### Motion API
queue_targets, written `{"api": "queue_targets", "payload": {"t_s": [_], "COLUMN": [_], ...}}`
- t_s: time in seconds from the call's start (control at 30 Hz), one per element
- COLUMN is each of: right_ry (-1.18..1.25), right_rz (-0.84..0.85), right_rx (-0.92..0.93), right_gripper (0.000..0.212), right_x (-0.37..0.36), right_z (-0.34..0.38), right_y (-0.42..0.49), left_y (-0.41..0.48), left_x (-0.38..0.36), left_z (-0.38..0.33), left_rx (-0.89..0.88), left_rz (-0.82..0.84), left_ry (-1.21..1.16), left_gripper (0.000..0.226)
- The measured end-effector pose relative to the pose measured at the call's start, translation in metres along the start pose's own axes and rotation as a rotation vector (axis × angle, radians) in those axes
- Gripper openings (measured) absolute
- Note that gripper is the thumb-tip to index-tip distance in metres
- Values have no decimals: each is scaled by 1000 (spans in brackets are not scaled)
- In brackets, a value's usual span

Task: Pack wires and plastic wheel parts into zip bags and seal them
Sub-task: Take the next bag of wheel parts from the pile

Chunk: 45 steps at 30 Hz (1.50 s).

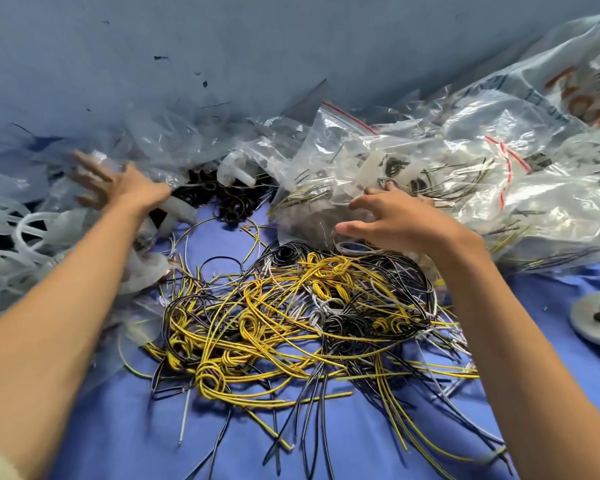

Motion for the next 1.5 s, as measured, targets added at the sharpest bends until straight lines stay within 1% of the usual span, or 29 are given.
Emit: {"api": "queue_targets", "payload": {"t_s": [0.07,0.13,0.17,0.27,0.33,0.4,0.47,0.5,0.53,0.6,0.67,0.73,0.77,0.83,0.9,0.93,0.97,1.03,1.07,1.13,1.2,1.27,1.3,1.4,1.47,1.5], "right_ry": [8,11,16,45,61,110,197,265,347,509,648,721,719,671,628,612,592,502,451,399,370,337,330,319,317,334], "right_rz": [3,-7,-20,-45,-69,-118,-178,-205,-217,-168,-67,-16,-19,-31,10,37,58,61,54,42,12,-23,-40,-114,-164,-167], "right_rx": [-5,-14,-18,-13,-2,23,81,123,167,231,239,220,224,238,241,254,264,273,277,284,277,271,270,261,251,238], "right_gripper": [61,61,59,55,52,48,43,40,36,32,41,51,50,41,39,38,38,35,32,24,17,14,14,13,13,14], "right_x": [1,2,3,5,8,13,20,24,27,29,24,18,18,17,14,13,12,11,11,12,14,15,16,21,25,26], "right_z": [-1,-2,-2,0,1,3,10,15,21,34,43,50,51,52,48,47,45,42,40,38,33,29,28,26,24,23], "right_y": [-1,-1,-1,-1,-3,-5,-9,-11,-14,-18,-18,-17,-16,-15,-16,-16,-16,-17,-16,-16,-16,-17,-17,-17,-15,-14], "left_y": [9,16,18,15,4,-13,-33,-43,-53,-78,-110,-140,-152,-162,-157,-153,-148,-147,-150,-160,-170,-176,-178,-177,-170,-162], "left_x": [-8,-11,-12,-8,1,20,44,56,65,75,76,61,51,35,25,20,14,1,-6,-15,-19,-20,-19,-10,0,7], "left_z": [13,11,7,-6,-18,-36,-58,-71,-84,-112,-139,-159,-166,-167,-158,-152,-146,-137,-135,-133,-135,-141,-144,-150,-148,-146], "left_rx": [72,66,43,-58,-152,-285,-415,-477,-542,-674,-836,-973,-1018,-1037,-966,-926,-903,-917,-930,-942,-996,-1053,-1074,-1079,-1017,-973], "left_rz": [56,65,43,-82,-199,-367,-523,-559,-554,-463,-289,20,176,382,494,530,566,675,744,868,895,841,799,679,603,529], "left_ry": [46,79,82,75,40,22,-30,-78,-142,-305,-479,-628,-656,-694,-753,-737,-684,-519,-445,-336,-204,-119,-114,-175,-279,-337], "left_gripper": [63,56,50,34,30,30,28,25,22,27,29,32,33,31,35,40,40,26,23,27,29,22,17,12,15,16]}}
Point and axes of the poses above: each hand's wrist, its own y-axis towards the middle knuckle, its own x-axis out of the back of the hand, z = x × y, the point moved 6 cm from there along y, towards the middle knuckle, and after that the axes turned 7 degrees about -x, right-handed, at the moved point
